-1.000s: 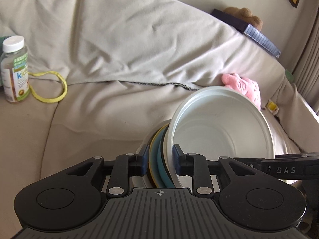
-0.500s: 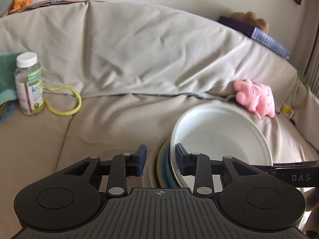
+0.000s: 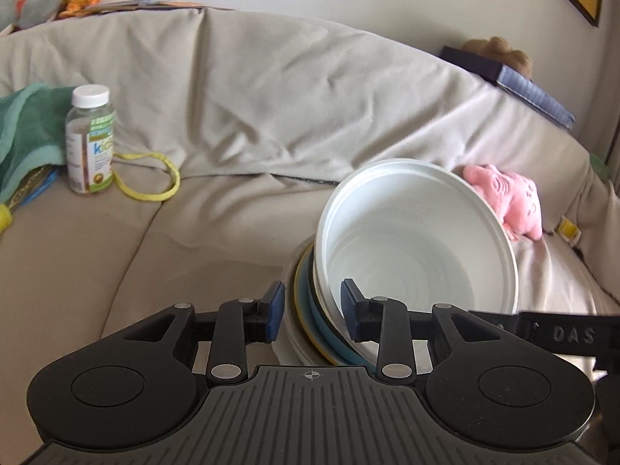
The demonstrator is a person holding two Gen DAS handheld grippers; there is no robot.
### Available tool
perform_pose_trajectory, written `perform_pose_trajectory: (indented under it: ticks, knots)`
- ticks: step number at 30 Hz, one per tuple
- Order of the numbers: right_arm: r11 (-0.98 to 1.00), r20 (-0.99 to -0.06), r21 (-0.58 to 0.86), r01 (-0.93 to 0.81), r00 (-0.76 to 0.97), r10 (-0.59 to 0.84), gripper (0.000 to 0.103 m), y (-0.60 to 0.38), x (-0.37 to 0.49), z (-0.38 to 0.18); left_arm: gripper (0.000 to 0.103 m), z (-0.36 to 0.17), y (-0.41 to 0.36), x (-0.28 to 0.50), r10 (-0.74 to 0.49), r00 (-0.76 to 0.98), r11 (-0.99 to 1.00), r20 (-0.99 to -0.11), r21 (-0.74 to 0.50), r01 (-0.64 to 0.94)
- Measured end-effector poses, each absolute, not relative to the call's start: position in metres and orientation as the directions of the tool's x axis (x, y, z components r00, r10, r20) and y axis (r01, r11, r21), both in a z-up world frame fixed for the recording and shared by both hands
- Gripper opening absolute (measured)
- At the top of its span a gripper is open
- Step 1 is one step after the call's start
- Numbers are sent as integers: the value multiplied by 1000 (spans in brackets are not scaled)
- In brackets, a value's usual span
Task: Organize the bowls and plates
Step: 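Open both grippers and release the bowl stack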
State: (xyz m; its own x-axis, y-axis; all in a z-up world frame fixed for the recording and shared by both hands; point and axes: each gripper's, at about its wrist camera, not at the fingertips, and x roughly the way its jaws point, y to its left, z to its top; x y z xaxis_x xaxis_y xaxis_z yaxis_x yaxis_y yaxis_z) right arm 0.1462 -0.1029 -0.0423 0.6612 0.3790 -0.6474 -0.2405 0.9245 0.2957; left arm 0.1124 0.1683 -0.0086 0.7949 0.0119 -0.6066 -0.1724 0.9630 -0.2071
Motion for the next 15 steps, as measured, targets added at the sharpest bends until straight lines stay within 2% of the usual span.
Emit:
perform_pose_trajectory:
  ticks: [6,15]
  knots:
    - [922,-586,236,-306,712,386,75,-102,131,-35,34,-11,164,93,-6,841,951,-540,-263,-162]
    - [922,-505,275,-271,775,379,75,-121,122,-41,34,-5,144,53,-19,919,968,-394,-238,-82]
